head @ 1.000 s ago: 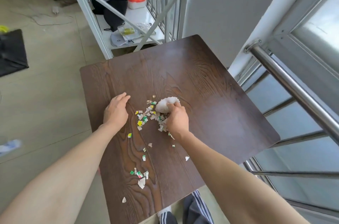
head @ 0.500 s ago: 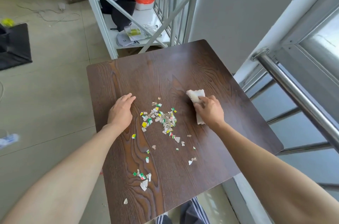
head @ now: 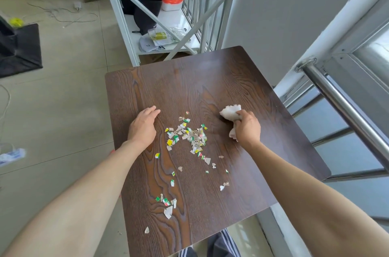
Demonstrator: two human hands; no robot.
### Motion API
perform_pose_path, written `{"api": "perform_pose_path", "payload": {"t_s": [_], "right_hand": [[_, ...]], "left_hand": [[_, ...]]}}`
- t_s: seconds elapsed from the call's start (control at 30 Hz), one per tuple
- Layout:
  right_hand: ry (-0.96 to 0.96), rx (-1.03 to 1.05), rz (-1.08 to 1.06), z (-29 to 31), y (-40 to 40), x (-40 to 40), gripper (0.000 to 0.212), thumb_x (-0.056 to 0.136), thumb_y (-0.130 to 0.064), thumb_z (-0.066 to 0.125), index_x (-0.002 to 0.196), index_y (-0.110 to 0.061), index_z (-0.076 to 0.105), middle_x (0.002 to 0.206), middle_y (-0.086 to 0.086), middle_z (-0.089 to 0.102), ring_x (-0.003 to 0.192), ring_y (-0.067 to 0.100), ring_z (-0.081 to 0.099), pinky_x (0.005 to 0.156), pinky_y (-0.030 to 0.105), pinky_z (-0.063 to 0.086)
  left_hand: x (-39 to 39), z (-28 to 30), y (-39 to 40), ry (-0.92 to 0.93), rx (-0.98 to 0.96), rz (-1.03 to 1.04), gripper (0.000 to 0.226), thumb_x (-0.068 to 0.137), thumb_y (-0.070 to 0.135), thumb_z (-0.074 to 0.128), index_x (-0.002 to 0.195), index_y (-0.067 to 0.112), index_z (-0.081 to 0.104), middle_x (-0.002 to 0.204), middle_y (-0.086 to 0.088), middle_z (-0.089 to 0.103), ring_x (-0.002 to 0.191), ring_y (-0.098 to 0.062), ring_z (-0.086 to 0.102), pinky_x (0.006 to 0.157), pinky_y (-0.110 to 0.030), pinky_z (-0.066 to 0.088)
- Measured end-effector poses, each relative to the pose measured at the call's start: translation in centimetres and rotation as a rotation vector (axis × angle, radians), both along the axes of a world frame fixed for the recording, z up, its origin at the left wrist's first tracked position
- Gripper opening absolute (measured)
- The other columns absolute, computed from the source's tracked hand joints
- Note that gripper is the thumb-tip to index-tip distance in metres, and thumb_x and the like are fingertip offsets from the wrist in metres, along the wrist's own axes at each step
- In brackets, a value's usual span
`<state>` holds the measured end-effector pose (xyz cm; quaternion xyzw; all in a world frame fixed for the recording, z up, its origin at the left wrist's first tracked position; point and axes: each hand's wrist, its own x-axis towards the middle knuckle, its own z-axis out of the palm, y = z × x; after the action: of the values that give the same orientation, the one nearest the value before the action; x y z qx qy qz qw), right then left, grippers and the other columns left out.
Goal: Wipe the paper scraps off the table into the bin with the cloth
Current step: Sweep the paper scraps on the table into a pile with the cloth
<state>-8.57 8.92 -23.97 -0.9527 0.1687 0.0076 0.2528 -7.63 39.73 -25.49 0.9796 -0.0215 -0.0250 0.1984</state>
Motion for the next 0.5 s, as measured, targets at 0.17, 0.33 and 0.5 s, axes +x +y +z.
{"api": "perform_pose_path", "payload": {"t_s": [0.17,0.33,0.5], "right_hand": [[0.003,0.156,-0.206,0.5,-0.7,1.0,0.038,0.089,-0.005,0.048,0.127,-0.007,0.055,0.125,0.019,0.052,0.109,0.035,0.054,0.081,0.03,0.04],[0.037,0.074,-0.044,0.2,2.8,1.5,0.047,0.083,-0.005,0.054,0.129,-0.014,0.053,0.116,0.02,0.052,0.105,0.041,0.052,0.087,0.04,0.044],[0.011,0.101,0.227,-0.6,6.3,0.2,0.042,0.086,-0.002,0.046,0.123,-0.016,0.06,0.108,0.017,0.058,0.101,0.036,0.055,0.083,0.035,0.042]], "left_hand": [[0.0,0.0,-0.1,-0.006,0.001,0.002,0.059,0.087,-0.012,0.038,0.139,0.016,0.043,0.151,0.0,0.036,0.138,-0.02,0.031,0.112,-0.039,0.031],[0.0,-0.1,0.0,-0.01,0.004,0.003,0.059,0.088,-0.012,0.038,0.139,0.017,0.043,0.151,0.001,0.036,0.138,-0.02,0.031,0.112,-0.038,0.03],[0.0,-0.4,-0.1,-0.006,0.007,0.001,0.061,0.086,-0.012,0.037,0.139,0.017,0.042,0.151,0.0,0.035,0.139,-0.02,0.03,0.112,-0.036,0.029]]}}
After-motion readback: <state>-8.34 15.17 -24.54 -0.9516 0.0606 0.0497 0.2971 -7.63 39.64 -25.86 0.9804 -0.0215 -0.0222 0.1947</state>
